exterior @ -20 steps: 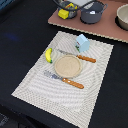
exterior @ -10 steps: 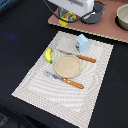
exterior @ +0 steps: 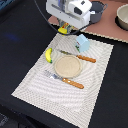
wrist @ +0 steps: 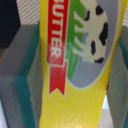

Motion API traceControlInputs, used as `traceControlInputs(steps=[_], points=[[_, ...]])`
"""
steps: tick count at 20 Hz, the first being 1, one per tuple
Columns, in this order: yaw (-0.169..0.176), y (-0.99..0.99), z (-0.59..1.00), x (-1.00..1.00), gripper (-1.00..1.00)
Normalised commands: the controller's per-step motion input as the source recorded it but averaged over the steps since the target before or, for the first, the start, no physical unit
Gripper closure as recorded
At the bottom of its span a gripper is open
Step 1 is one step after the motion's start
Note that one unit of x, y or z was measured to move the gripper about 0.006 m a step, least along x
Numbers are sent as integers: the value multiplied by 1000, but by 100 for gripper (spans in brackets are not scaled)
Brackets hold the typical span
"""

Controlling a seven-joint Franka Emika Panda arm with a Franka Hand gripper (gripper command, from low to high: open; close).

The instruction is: Interact with the objects in diverse but meaningful ways.

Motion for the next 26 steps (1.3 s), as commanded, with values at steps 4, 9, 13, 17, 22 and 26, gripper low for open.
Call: traceControlInputs(steps=[4,9,13,17,22,26], points=[[8,0,-231,-324,100],[1,0,169,-287,-100],[-48,-47,919,-268,-100],[-34,24,1000,-142,-100],[-26,27,1000,-42,-100],[-78,-271,963,122,-100]])
